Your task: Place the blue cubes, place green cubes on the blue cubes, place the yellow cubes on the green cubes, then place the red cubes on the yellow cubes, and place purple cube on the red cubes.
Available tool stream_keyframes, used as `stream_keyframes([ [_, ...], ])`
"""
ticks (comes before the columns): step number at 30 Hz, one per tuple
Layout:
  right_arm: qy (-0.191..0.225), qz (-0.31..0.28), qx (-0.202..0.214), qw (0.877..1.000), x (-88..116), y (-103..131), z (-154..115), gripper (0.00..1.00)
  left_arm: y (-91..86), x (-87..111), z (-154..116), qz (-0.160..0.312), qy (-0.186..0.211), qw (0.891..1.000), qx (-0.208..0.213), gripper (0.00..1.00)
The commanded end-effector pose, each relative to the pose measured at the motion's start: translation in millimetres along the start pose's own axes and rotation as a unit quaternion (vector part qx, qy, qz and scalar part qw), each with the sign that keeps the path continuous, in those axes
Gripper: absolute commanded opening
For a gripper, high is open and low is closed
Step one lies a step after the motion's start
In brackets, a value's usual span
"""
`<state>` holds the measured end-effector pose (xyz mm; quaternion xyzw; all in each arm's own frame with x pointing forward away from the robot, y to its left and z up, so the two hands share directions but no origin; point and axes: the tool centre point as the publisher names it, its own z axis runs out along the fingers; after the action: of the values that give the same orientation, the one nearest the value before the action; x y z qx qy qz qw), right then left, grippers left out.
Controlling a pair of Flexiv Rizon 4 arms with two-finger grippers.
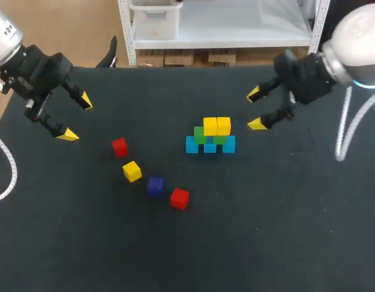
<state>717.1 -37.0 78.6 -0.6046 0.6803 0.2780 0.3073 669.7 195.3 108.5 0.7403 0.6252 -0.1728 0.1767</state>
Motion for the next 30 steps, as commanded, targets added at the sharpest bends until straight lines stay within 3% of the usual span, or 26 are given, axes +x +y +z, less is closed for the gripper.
stream_keyframes([
  [1,-0.017,-0.002,0.005,1.000,8.6,19.0,-31.9,1.00,-0.7,0.6,-0.1,0.001,0.000,1.000,-0.001,1.00],
  [16,-0.046,0.002,0.016,0.999,44.6,56.4,-77.0,1.00,-0.7,0.6,-0.1,0.001,0.000,1.000,-0.001,1.00],
  [30,-0.064,0.010,0.013,0.998,87.0,57.4,-107.0,1.00,-0.7,0.6,-0.1,0.001,0.000,1.000,-0.001,1.00],
])
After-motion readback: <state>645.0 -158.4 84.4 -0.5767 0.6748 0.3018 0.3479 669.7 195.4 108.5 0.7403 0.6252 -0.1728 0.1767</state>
